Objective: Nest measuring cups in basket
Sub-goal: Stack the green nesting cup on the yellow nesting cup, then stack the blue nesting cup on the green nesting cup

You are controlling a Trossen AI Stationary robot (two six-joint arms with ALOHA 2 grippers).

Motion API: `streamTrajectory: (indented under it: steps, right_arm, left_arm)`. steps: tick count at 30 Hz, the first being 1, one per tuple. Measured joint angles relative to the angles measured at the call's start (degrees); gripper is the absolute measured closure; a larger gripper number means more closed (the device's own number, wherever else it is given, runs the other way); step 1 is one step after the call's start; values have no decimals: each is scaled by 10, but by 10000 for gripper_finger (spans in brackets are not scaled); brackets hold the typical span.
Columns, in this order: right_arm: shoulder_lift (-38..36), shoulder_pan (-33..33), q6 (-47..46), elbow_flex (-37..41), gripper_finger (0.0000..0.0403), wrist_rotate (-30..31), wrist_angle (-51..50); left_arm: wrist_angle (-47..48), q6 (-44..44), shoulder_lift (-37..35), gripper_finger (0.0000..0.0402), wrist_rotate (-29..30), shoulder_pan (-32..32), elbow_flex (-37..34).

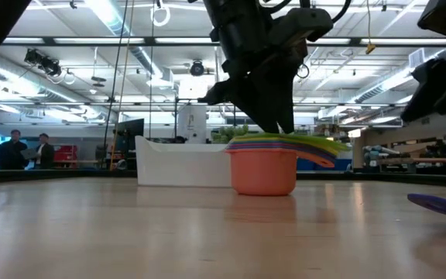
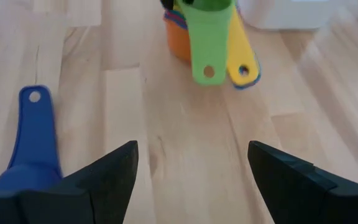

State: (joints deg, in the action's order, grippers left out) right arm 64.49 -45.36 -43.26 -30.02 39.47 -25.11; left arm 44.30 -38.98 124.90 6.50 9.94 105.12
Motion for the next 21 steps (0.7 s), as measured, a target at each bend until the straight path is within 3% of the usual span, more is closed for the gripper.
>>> streamTrajectory:
  steps: [4, 11, 16, 21]
  right_arm:
    - [9, 10, 59, 0, 92, 17, 40]
    - [65, 51, 221, 0, 91, 14, 167]
    - [83, 97, 278, 0, 88, -18, 215]
    - [87, 141, 328, 0, 84, -59, 236]
  left_arm:
    - [5, 32, 0, 285, 20, 12, 0]
    - [16, 89, -6, 289, 110, 56, 0]
    - [26, 122, -24, 290, 173, 84, 1]
    - [46, 126, -41, 290, 190, 92, 1]
